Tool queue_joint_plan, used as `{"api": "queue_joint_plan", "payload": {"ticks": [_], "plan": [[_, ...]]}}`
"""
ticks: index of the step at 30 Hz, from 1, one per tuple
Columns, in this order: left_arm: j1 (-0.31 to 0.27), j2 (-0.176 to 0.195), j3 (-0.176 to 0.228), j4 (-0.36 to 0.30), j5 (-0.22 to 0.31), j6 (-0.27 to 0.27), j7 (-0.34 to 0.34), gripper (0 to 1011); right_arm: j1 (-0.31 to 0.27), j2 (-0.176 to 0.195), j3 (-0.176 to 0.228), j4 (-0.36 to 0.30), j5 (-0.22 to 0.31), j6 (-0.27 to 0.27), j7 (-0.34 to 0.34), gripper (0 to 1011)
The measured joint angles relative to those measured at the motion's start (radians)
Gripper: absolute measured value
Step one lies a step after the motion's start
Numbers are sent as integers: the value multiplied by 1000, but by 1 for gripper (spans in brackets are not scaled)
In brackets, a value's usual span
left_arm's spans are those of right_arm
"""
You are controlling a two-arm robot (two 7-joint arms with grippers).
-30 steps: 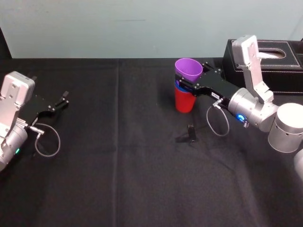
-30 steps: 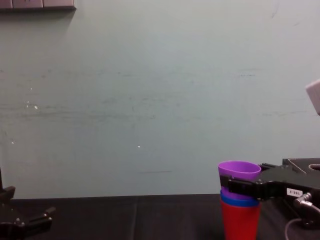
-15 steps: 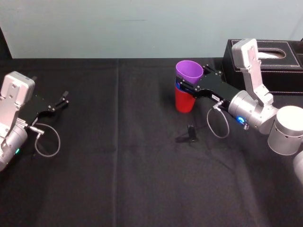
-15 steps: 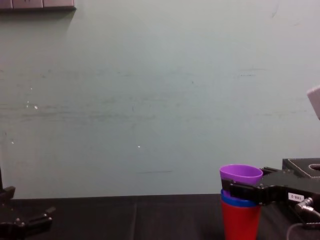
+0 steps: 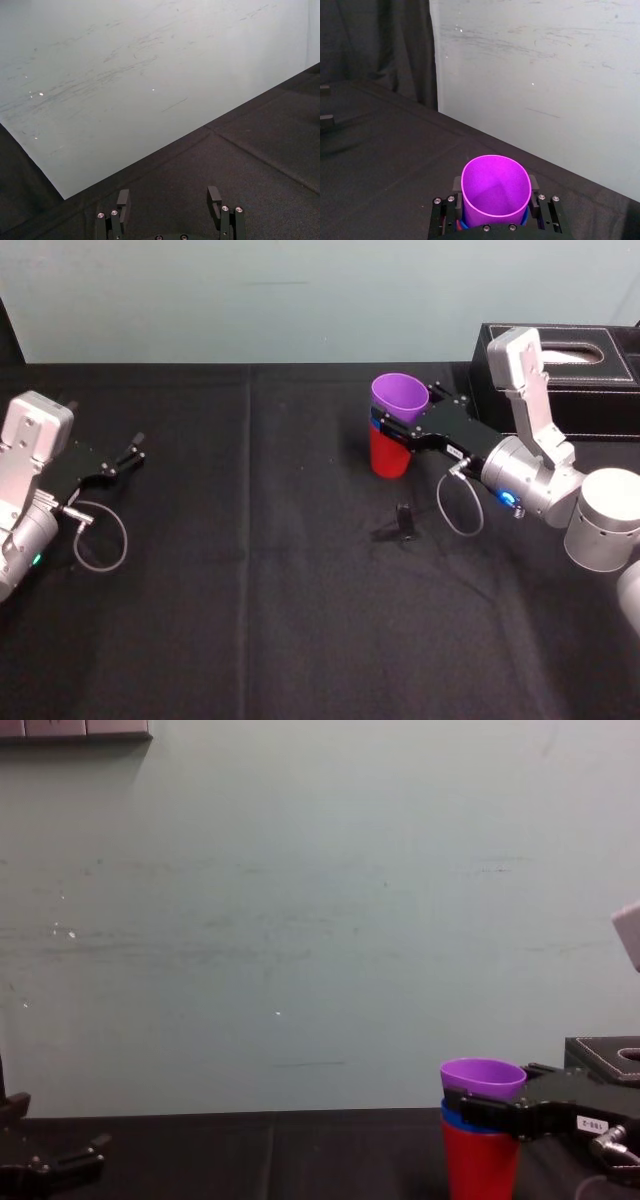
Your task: Stack the three plastic cups sequentially using one hand.
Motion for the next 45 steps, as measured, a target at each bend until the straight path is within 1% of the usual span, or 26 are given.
{"api": "queue_joint_plan", "payload": {"ticks": [9,15,16,18,19,20,25,28,31,32,35,36,38,39,41,42,44,45], "plan": [[0,0,0,0,0,0,0,1005,0,0,0,0,0,0,1,736],[0,0,0,0,0,0,0,1005,0,1,0,-1,1,0,1,857],[0,0,0,0,0,0,0,1005,0,1,0,-1,1,0,1,909],[0,0,0,0,0,0,0,1005,0,1,0,-1,1,0,1,954],[0,0,0,0,0,0,0,1005,0,1,0,-1,1,0,1,954],[0,0,0,0,0,0,0,1005,0,1,0,-1,1,0,1,998],[0,0,0,0,0,0,0,1005,0,1,0,-2,1,0,1,1003],[0,0,0,0,0,0,0,1004,-8,4,5,-19,4,1,0,1003],[0,0,0,0,0,0,0,1005,-31,11,14,-59,9,5,-9,1002],[0,0,0,0,0,0,0,1005,-48,15,21,-84,12,8,-17,1003],[0,0,0,0,0,0,0,1005,-78,24,34,-127,17,10,-30,1003],[0,0,0,0,0,0,0,1005,-101,30,42,-158,20,10,-41,1002],[0,0,0,0,0,0,0,1005,-127,36,52,-189,24,8,-51,1004],[0,0,0,0,0,0,0,1005,-157,42,64,-219,29,5,-62,1003],[0,0,0,0,0,0,0,1005,-186,47,77,-249,31,-1,-76,1002],[0,0,0,0,0,0,0,1005,-217,50,89,-275,32,-7,-91,1002],[0,0,0,0,0,0,0,1005,-248,52,102,-300,32,-13,-108,1002],[0,0,0,0,0,0,0,1005,-276,53,113,-320,29,-21,-126,1002]]}}
